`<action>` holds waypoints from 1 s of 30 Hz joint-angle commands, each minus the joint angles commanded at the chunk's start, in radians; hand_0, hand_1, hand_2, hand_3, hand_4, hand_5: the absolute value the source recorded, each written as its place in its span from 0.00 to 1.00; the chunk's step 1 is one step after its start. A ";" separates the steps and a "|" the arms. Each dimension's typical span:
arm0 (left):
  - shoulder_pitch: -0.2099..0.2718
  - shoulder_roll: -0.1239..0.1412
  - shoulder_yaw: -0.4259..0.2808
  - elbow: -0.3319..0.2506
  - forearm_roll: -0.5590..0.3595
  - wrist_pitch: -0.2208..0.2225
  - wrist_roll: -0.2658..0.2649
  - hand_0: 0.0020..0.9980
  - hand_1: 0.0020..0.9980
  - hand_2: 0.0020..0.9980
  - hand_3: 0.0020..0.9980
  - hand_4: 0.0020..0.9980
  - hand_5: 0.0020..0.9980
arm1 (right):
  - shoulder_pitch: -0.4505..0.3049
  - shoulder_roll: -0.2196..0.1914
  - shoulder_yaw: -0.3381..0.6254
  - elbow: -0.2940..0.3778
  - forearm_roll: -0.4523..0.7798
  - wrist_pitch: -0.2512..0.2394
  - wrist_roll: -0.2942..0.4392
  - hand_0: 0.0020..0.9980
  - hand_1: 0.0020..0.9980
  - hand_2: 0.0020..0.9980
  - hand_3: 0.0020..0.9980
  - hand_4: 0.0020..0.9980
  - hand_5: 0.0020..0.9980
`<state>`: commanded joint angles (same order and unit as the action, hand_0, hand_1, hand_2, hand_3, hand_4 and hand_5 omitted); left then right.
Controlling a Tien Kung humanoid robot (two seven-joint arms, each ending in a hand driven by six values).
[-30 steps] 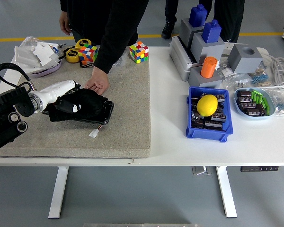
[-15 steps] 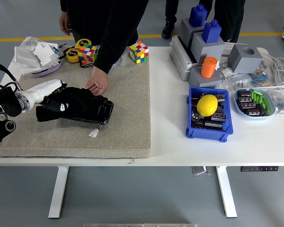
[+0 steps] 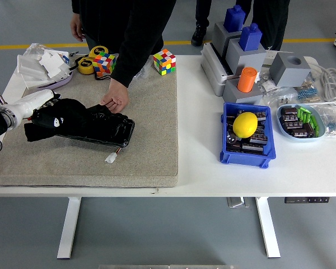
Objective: Pick the rag up,wipe the panel,place it on the desk
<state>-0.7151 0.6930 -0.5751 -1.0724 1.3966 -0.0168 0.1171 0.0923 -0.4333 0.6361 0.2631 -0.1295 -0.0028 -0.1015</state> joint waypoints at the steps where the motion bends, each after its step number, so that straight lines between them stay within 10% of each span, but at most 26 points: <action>1: 0.001 0.002 -0.003 0.004 0.006 -0.002 0.002 0.33 0.47 0.56 0.58 0.52 0.00 | 0.000 0.000 0.001 0.000 -0.001 0.000 0.000 0.72 0.69 0.68 0.59 1.00 0.51; 12: 0.029 0.022 -0.061 0.042 0.007 0.001 -0.013 0.33 0.46 0.56 0.58 0.52 0.00 | -0.005 0.002 0.003 0.000 0.000 0.002 0.000 0.72 0.69 0.68 0.59 1.00 0.51; 30: 0.122 0.127 -0.169 0.062 0.029 -0.001 -0.042 0.33 0.47 0.56 0.58 0.52 0.00 | -0.007 0.002 0.014 0.002 -0.002 0.000 0.002 0.72 0.69 0.68 0.59 1.00 0.51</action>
<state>-0.5935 0.8202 -0.7441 -1.0104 1.4255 -0.0175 0.0752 0.0850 -0.4316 0.6500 0.2655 -0.1317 -0.0030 -0.0998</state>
